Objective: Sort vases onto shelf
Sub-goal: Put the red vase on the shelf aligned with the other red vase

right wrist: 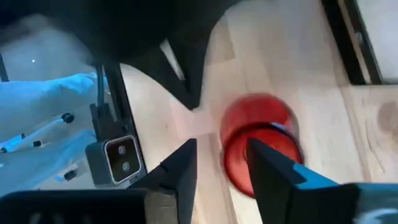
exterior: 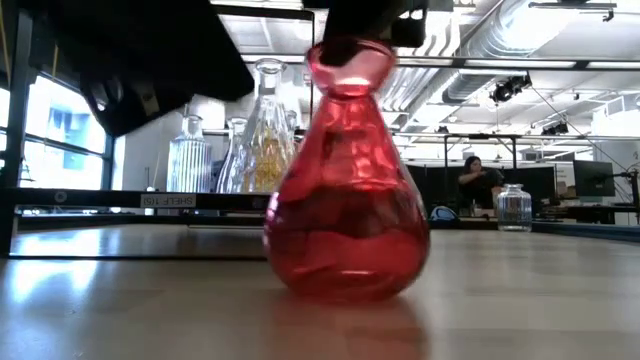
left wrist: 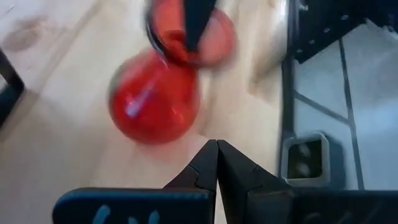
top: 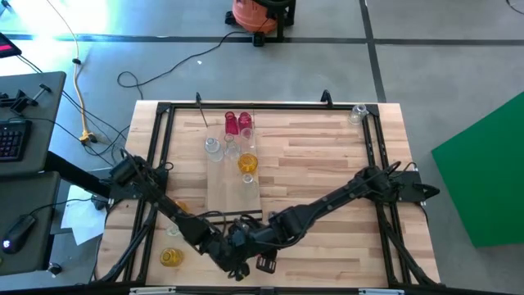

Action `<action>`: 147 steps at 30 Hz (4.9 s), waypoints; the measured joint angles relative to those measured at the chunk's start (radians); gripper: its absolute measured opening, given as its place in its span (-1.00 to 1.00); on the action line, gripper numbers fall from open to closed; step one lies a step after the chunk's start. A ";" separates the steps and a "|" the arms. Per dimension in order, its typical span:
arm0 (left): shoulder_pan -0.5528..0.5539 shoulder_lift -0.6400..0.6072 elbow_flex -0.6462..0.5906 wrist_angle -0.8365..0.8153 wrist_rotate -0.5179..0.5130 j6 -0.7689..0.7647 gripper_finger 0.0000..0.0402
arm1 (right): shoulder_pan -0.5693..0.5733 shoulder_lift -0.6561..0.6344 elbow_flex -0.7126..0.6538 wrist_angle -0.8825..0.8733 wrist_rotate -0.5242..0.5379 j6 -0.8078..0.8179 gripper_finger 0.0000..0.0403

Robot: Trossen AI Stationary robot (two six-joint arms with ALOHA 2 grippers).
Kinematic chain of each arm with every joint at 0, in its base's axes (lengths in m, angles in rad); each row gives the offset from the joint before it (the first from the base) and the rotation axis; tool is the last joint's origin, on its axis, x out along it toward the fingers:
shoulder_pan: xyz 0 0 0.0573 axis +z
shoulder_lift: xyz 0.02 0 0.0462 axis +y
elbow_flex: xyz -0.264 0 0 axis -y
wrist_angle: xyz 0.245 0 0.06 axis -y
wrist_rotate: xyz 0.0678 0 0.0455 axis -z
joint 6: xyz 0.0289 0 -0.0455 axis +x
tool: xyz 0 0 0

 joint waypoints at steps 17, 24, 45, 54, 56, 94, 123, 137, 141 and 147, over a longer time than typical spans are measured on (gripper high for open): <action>0.008 0.046 0.003 0.102 0.114 -0.020 -1.00 | 0.000 0.003 0.001 0.075 -0.021 0.002 -0.38; -0.031 -0.004 0.002 0.010 0.101 -0.035 -1.00 | 0.000 -0.007 0.024 0.079 -0.015 -0.009 -0.38; -0.059 -0.283 0.000 -0.401 -0.067 -0.019 -1.00 | 0.060 -0.012 0.044 -0.357 0.156 0.008 -0.42; -0.056 -0.369 0.004 -0.384 -0.145 0.023 -1.00 | 0.059 -0.009 -0.116 -0.200 0.061 0.052 -0.96; -0.054 -0.365 0.003 -0.374 -0.150 0.037 -1.00 | 0.066 -0.009 -0.104 -0.224 0.070 0.067 -0.91; -0.118 -0.770 0.003 -0.541 0.123 0.513 -1.00 | 0.088 -0.010 -0.065 -0.165 0.277 -0.164 -1.00; -0.082 -0.969 0.003 -0.836 0.213 0.532 -1.00 | 0.033 -0.008 -0.222 0.071 0.151 -0.133 -1.00; -0.082 -0.969 0.003 -0.842 0.209 0.538 -1.00 | 0.016 -0.008 -0.220 0.237 0.166 -0.138 -1.00; -0.082 -0.969 0.003 -0.842 0.209 0.538 -1.00 | 0.002 -0.009 -0.220 0.286 0.167 -0.161 -1.00; -0.082 -0.969 0.003 -0.842 0.209 0.538 -1.00 | -0.018 -0.009 -0.220 0.377 0.162 -0.175 -1.00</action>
